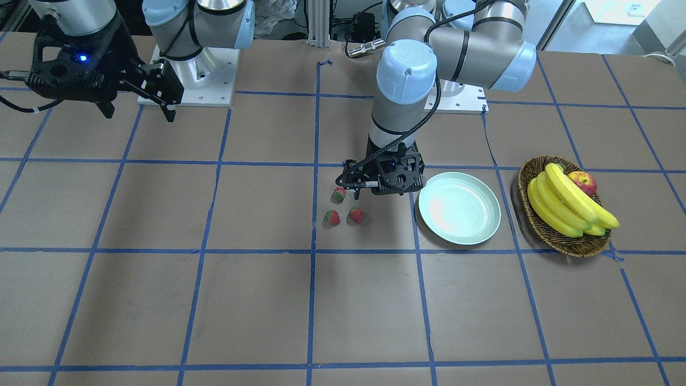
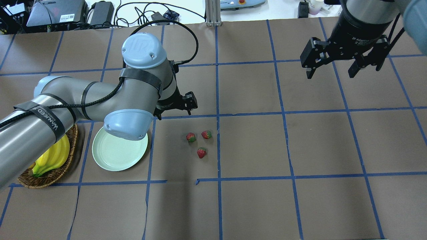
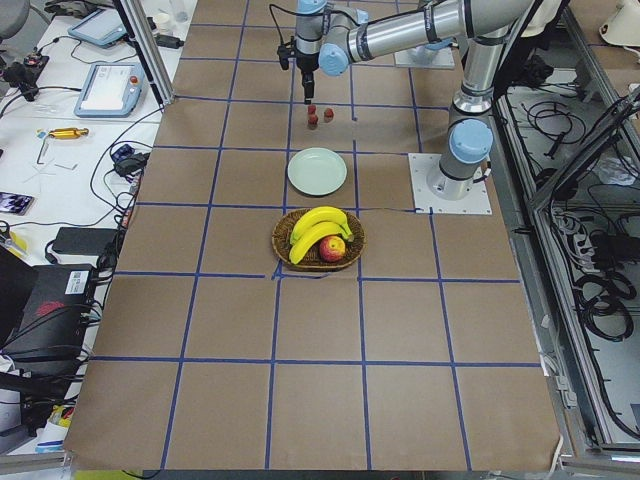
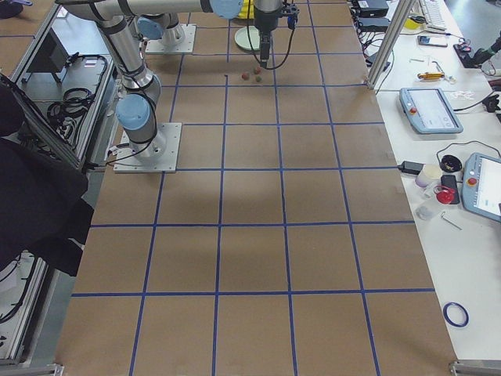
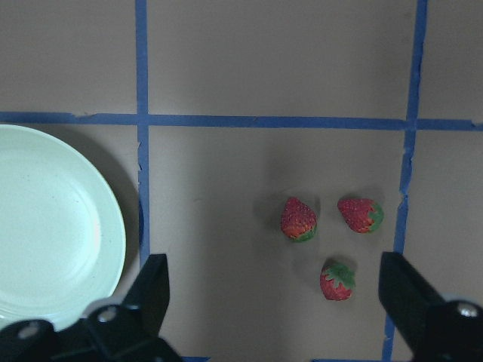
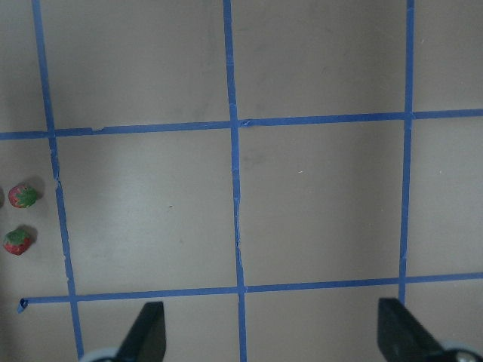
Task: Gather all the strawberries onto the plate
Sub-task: 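Reach the left gripper to the strawberries and grasp one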
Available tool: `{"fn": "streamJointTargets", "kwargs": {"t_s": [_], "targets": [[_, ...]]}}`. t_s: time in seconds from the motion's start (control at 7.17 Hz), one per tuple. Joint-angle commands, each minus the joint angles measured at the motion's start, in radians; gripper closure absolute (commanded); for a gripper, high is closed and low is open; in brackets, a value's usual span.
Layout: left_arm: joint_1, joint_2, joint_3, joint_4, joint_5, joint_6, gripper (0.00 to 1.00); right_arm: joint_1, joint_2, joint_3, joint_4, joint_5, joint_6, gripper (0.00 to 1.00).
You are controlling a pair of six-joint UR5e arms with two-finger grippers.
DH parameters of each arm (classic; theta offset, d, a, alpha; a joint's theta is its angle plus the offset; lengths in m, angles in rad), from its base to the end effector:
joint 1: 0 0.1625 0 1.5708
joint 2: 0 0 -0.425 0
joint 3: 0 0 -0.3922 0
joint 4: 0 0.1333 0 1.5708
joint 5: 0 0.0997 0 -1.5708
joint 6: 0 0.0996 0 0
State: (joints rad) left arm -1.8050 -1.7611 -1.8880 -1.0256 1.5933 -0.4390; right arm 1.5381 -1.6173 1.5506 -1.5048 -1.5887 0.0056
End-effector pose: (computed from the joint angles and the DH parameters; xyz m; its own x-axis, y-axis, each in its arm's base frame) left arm -0.2497 -0.4817 0.2935 -0.9790 -0.2039 -0.0043 -0.2035 0.9781 -0.0437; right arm 0.1160 -0.4754 0.5137 -0.9991 0.0383 0.0179 0.0383 0.9993 -0.0008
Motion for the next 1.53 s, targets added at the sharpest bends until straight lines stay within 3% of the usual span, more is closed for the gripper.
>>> {"fn": "streamJointTargets", "kwargs": {"t_s": [0.0, 0.42, 0.7, 0.84, 0.98, 1.26, 1.39], "targets": [[-0.002, -0.081, -0.051, 0.164, -0.012, -0.105, 0.0, 0.0, 0.002, 0.0, -0.011, 0.001, 0.002, 0.0], [-0.027, -0.175, -0.078, 0.203, -0.004, 0.124, 0.06, -0.004, 0.002, -0.003, -0.015, -0.014, -0.001, 0.0], [-0.043, -0.202, -0.094, 0.203, -0.004, 0.132, 0.16, -0.001, 0.002, -0.003, -0.017, -0.013, 0.004, 0.0], [-0.05, -0.204, -0.097, 0.203, -0.006, 0.134, 0.3, -0.001, 0.002, -0.003, -0.017, -0.013, 0.004, 0.0], [-0.05, -0.204, -0.097, 0.202, -0.01, 0.135, 0.57, -0.001, 0.002, -0.003, -0.017, -0.013, 0.004, 0.0], [-0.051, -0.202, -0.092, 0.199, -0.012, 0.14, 0.89, 0.0, 0.002, -0.001, -0.017, -0.013, 0.004, 0.0], [-0.051, -0.192, -0.085, 0.199, -0.012, 0.143, 0.95, 0.0, 0.002, 0.0, -0.017, -0.011, 0.005, 0.0]]}}
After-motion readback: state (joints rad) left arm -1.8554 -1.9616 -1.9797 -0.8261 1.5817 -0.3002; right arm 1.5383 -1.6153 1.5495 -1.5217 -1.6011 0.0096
